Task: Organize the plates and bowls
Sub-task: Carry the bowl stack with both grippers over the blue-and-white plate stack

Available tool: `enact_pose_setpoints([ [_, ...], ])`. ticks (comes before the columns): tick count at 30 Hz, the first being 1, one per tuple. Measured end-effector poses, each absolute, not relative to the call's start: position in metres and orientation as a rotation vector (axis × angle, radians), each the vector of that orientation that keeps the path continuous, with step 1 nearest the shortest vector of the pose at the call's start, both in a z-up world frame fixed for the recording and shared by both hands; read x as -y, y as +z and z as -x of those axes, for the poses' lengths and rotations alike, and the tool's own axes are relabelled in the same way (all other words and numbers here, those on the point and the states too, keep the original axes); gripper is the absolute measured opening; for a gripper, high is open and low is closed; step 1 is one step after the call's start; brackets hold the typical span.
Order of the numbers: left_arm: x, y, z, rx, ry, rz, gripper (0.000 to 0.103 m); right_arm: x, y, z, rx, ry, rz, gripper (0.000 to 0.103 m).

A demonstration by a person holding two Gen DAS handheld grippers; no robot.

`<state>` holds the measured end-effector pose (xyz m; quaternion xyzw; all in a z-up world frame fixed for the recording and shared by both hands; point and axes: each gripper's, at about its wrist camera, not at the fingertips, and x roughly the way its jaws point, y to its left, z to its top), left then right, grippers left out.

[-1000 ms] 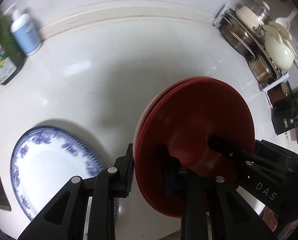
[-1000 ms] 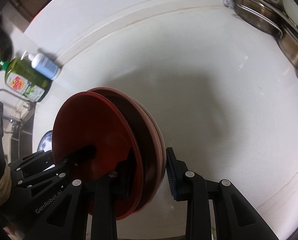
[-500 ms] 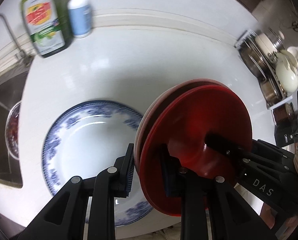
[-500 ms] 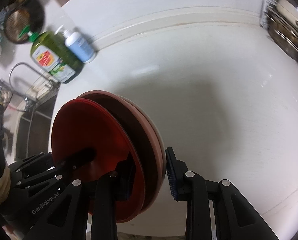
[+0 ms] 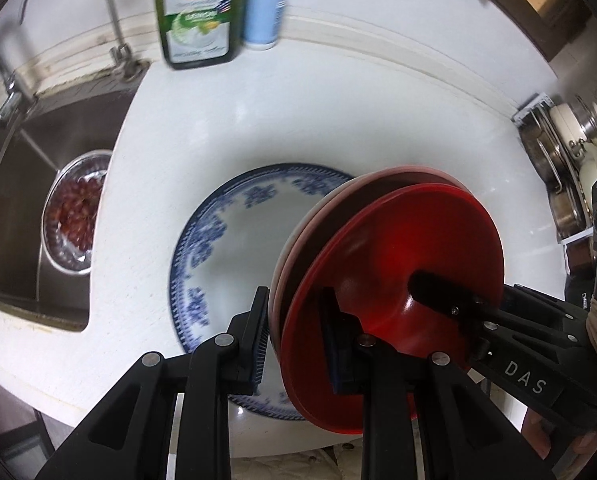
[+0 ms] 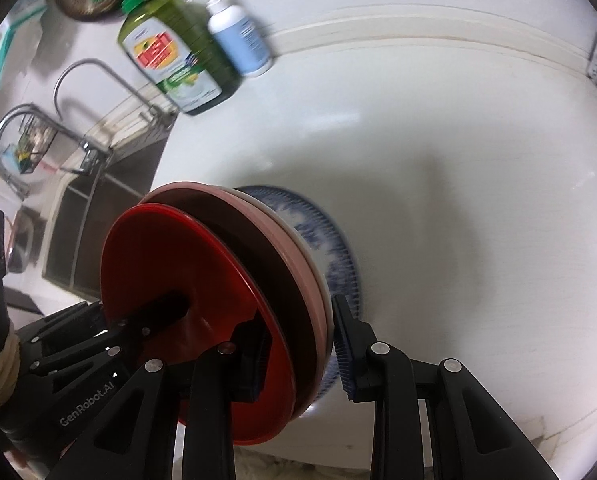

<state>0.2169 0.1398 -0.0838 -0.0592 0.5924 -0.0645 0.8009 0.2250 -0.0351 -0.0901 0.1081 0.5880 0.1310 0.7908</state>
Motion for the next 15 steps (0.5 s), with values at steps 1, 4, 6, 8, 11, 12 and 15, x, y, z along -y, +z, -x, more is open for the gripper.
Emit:
enact_pose_setpoints([
  [1,-0.144,-0.086,-0.215,-1.278,-0.132,0.131,0.024,0.031,-0.091,-0.224,-1.271,0.287,-0.228,0.03],
  [4,-0.153,-0.091,-0.215,-1.293,-0.125,0.134,0.024,0.02,-0.095,-0.224,-1.295,0.3,-0.222,0.03],
  [6,-0.157,-0.094,-0.215,-1.305,-0.122,0.135,0.024,0.014,-0.098,-0.223,-1.307,0.304,-0.221,0.03],
  [8,-0.16,-0.097,-0.215,-1.314,-0.118,0.135,0.024,0.01,-0.102,-0.223,-1.327,0.31,-0.221,0.03],
  [11,-0.161,-0.101,-0.216,-1.324,-0.115,0.136,0.024,0.006,-0.11,-0.225,-1.361,0.317,-0.232,0.03],
  [12,-0.161,-0.102,-0.217,-1.328,-0.116,0.137,0.024,0.006,-0.113,-0.225,-1.371,0.317,-0.24,0.03],
  [15,-0.161,-0.107,-0.221,-1.344,-0.125,0.139,0.024,0.006,-0.119,-0.228,-1.395,0.314,-0.259,0.03],
])
